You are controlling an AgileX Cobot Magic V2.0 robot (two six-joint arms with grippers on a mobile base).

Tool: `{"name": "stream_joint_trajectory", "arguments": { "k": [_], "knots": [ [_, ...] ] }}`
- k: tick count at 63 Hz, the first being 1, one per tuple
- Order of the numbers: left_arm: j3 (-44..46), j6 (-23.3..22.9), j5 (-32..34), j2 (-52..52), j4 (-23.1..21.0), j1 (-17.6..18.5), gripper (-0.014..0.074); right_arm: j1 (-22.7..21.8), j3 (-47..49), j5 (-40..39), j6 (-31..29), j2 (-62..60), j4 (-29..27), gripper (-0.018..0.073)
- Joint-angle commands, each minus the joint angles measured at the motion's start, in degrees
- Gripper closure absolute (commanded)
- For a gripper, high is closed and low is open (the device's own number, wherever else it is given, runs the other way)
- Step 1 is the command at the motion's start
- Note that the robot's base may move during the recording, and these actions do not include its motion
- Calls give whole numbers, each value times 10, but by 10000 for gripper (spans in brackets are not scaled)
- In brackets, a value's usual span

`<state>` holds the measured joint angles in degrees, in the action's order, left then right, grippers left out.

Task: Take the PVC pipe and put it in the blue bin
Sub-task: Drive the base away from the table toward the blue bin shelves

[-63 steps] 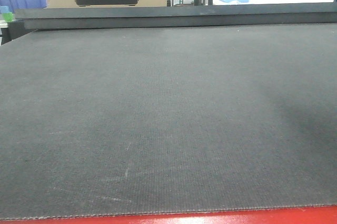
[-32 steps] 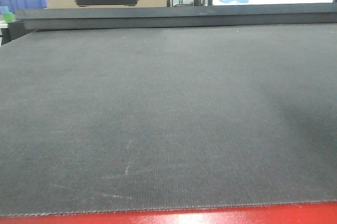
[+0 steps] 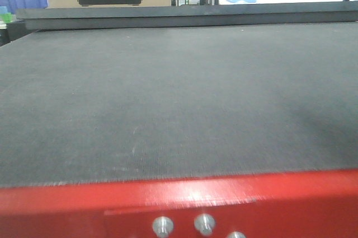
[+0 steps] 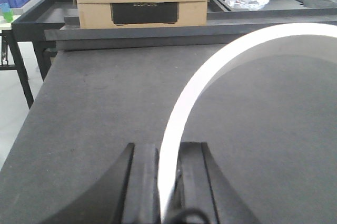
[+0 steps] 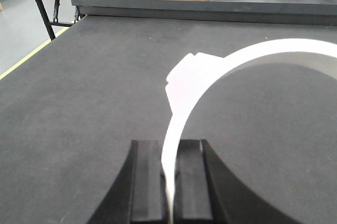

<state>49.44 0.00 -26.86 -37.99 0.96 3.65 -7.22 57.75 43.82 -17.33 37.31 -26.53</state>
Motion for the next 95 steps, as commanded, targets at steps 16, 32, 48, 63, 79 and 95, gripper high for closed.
{"name": "stream_joint_trajectory", "arguments": {
  "k": [16, 32, 48, 63, 79, 95],
  "knots": [
    [0, 0, 13, 5, -1, 0, 708, 0, 0, -10, -2, -3, 2, 722],
    [0, 0, 13, 5, -1, 0, 708, 0, 0, -10, -2, -3, 2, 722],
    [0, 0, 13, 5, -1, 0, 708, 0, 0, -10, -2, -3, 2, 722],
    [0, 0, 13, 5, -1, 0, 708, 0, 0, -10, -2, -3, 2, 722],
    [0, 0, 13, 5, -1, 0, 708, 0, 0, -10, -2, -3, 2, 722],
    [0, 0, 13, 5, -1, 0, 708, 0, 0, -10, -2, -3, 2, 722]
  ]
}}
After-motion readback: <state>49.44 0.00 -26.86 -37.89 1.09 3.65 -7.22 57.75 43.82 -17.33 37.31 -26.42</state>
